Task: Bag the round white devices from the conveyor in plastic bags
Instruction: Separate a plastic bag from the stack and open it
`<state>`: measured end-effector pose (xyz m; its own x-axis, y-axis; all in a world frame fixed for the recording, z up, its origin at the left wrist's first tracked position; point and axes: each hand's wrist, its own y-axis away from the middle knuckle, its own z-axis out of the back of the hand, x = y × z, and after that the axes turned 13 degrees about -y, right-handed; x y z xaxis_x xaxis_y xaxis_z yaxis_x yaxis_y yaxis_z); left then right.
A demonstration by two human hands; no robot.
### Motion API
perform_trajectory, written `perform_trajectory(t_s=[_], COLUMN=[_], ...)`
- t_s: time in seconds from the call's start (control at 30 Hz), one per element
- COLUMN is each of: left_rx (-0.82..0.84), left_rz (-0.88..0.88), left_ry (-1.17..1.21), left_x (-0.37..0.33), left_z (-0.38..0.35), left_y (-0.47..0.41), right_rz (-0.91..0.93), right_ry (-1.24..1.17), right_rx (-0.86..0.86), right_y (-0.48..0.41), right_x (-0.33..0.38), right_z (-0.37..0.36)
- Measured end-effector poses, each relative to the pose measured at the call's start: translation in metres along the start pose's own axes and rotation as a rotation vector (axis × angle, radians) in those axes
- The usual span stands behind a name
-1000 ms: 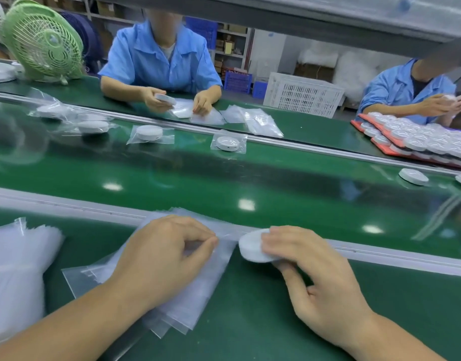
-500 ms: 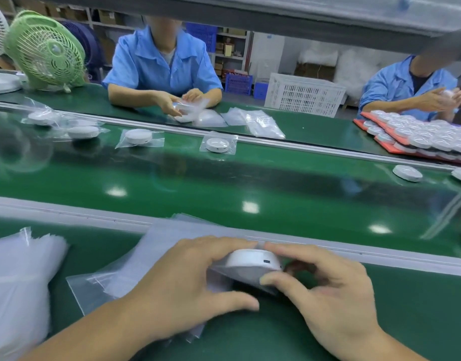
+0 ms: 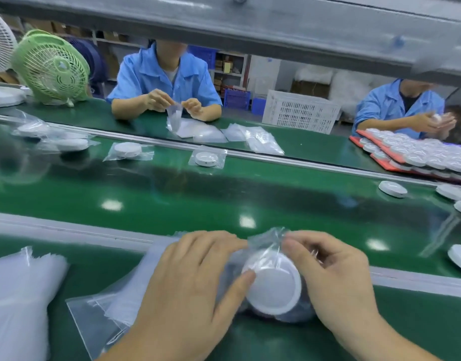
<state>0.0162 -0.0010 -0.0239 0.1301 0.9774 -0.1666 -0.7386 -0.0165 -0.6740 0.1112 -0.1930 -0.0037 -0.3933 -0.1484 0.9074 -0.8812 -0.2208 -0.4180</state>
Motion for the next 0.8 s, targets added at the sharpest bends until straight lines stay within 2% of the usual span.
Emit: perform_trajectory(t_s=[0.1, 0.23, 0.27, 0.33, 0.4, 0.47, 0.5, 0.67, 0.8], left_rx=[0.08, 0.239, 0.251, 0.25, 0.232, 0.226, 0.226, 0.254, 0.327], left_rz=[-0.096, -0.114, -0.105, -0.097, -0.116, -0.123, -0.12, -0.042, -0.012], left_ry=[-0.167, -0.125, -0.11, -0.097, -0.084, -0.066, -0.062, -0.057, -0.076], left_x=[0.009, 0.013, 0.013, 0.013, 0.014, 0.015, 0.015, 0.011, 0.009], left_z=[-0.008, -0.016, -0.017, -0.019, -0.021, -0.022, -0.023, -0.025, -0.024], left_y=[-0.002, -0.005, -0.006, -0.007, -0.009, -0.011, -0.011, -0.008, -0.003], right_rz=[0.086, 0.161, 0.136, -0.028, -0.231, -0.363, -0.373, -0.154, -0.019], right_ry=[0.172, 0.559, 0.638, 0.736, 0.83, 0.835, 0.808, 0.537, 0.477], right_rx=[-0.054, -0.089, -0.059, 0.032, 0.226, 0.398, 0.421, 0.396, 0.547], right_y=[-0.069, -0.171, -0.192, -0.221, -0.231, -0.225, -0.219, -0.153, -0.071], right_x=[-0.015, -0.047, -0.056, -0.075, -0.096, -0.108, -0.109, -0.078, -0.041], right_z=[0.003, -0.007, -0.015, -0.033, -0.051, -0.07, -0.079, -0.098, -0.074])
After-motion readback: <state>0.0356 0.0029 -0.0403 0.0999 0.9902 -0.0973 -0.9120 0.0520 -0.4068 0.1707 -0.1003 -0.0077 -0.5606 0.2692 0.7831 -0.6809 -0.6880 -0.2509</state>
